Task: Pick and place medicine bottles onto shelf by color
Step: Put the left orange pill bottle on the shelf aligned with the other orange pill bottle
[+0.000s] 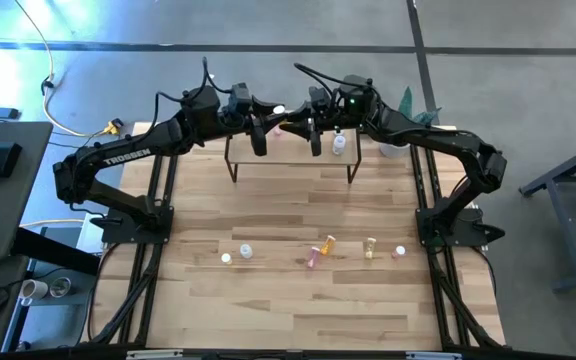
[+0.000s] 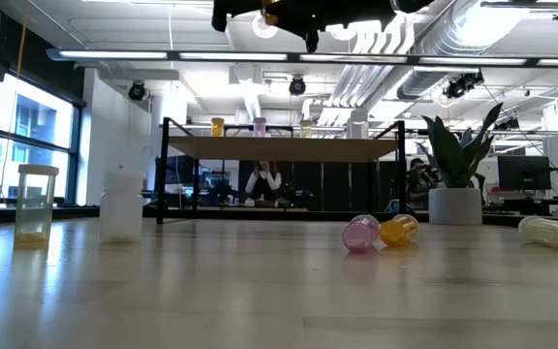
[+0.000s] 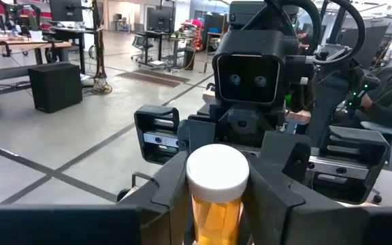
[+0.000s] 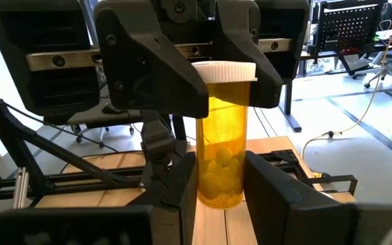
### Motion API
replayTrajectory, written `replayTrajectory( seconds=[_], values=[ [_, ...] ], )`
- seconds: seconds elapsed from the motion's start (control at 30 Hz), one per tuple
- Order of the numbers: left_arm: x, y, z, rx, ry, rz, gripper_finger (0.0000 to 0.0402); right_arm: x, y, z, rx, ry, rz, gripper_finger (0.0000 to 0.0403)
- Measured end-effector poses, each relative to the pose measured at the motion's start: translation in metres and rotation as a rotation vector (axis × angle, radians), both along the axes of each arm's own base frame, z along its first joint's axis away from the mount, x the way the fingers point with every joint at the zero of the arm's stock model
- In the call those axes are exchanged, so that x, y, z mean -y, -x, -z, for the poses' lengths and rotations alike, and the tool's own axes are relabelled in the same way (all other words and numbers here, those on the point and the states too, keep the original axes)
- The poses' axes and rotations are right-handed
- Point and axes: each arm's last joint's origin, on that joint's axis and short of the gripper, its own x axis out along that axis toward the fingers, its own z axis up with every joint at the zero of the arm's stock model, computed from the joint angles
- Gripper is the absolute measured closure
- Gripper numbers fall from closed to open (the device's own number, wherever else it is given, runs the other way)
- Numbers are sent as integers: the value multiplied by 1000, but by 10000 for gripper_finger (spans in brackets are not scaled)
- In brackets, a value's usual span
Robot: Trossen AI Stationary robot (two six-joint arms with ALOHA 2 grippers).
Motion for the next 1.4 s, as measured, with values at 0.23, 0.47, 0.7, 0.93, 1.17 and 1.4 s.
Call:
replayTrajectory(
  seconds=[0.23,0.47,0.7,0.93,1.17,1.4],
  values=[
    [0,0,0,-6,-12,1,286,0,0,0,-2,-1,0,311],
    [0,0,1,-17,-20,-1,293,1,0,1,-7,15,6,287],
    [2,9,-1,-71,-44,-83,294,2,2,3,-29,5,12,229],
    [14,30,-12,-87,-39,-107,292,8,8,0,-32,1,33,204],
    [32,57,-17,-177,-2,-198,292,14,20,-10,-11,14,63,202],
    [51,64,17,-193,45,-268,291,20,29,-15,3,26,92,202]
  ],
)
